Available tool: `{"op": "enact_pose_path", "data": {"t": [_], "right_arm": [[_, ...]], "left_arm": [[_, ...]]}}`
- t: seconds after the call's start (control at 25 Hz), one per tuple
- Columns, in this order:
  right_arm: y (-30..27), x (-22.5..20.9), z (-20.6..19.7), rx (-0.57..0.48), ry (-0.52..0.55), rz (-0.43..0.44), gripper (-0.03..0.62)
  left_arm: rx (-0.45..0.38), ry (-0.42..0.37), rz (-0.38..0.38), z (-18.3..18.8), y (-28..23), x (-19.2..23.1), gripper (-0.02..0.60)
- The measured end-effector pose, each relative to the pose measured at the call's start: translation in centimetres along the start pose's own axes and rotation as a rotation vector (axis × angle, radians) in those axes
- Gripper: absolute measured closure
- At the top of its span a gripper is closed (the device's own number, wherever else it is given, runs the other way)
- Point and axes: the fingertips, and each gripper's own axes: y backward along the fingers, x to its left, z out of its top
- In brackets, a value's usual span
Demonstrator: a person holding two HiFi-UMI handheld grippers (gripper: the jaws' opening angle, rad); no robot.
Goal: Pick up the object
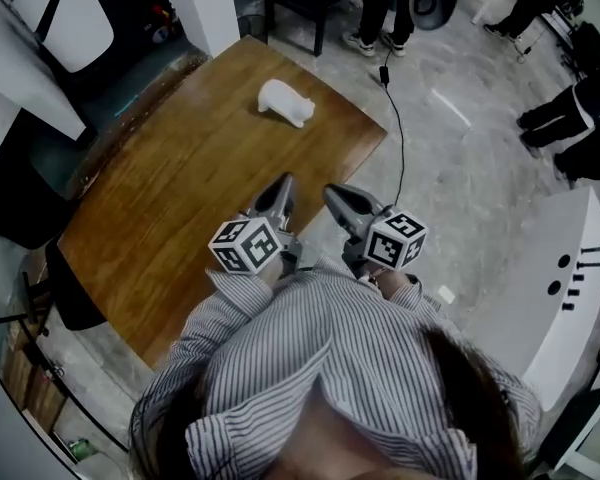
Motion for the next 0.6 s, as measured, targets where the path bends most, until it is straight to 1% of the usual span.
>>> {"op": "enact_pose_path", "data": {"t": [0.12,0.28,0.48,0.6], "right_arm": [[-3.3,-0.5,0.8,0.049,0.000,0.030,0.576],[-5.9,-1.5,1.0,0.119,0.002,0.043,0.574],[-8.8,-2.7,1.7,0.176,0.032,0.062,0.571],[-10.5,-3.4,2.1,0.212,0.053,0.077,0.566]], "left_arm": [[-0.005,0.053,0.004,1.4,-1.4,2.2,0.580],[0.032,0.105,0.032,0.9,-2.5,4.1,0.580],[0.038,0.146,0.046,1.1,-3.5,5.7,0.580],[0.041,0.168,0.074,1.3,-4.2,7.0,0.580]]}}
